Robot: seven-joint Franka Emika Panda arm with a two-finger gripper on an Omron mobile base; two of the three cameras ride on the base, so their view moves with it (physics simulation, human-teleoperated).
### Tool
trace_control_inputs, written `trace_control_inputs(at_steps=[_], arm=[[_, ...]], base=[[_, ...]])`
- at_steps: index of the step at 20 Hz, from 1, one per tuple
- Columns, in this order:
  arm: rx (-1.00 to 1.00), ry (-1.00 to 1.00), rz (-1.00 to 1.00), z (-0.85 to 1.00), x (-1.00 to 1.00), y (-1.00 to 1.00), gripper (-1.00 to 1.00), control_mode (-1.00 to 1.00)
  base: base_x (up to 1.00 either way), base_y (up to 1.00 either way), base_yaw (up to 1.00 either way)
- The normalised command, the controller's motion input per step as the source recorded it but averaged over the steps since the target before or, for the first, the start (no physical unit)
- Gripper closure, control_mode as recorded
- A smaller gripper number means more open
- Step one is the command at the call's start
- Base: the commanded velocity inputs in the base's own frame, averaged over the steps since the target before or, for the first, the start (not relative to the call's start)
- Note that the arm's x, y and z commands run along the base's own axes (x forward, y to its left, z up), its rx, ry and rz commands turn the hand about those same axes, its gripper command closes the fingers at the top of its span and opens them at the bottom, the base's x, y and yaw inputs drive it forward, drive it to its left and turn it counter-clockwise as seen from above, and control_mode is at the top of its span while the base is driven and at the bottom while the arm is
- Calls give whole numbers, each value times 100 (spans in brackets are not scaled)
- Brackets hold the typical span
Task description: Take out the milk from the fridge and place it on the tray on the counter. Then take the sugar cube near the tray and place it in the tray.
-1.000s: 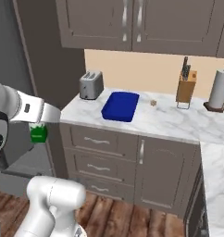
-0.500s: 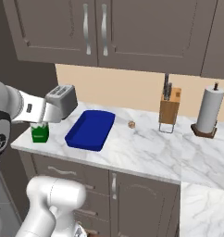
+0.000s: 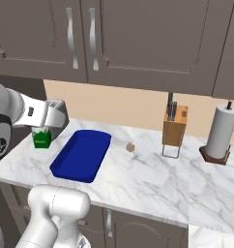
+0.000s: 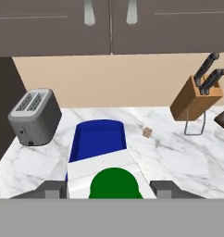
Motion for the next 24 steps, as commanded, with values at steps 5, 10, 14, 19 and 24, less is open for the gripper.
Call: trace_control_inputs(at_steps=[5,10,14,19,24], arm=[[0,0,0,0,0,0,100,100],[0,0,0,0,0,0,100,100],[0,0,0,0,0,0,100,100],[0,0,0,0,0,0,100,100],[1,-12,16,-83,8,1,100,-100]], base=[[32,62,3],[41,33,-23],[40,6,-11],[30,0,4],[0,0,0]])
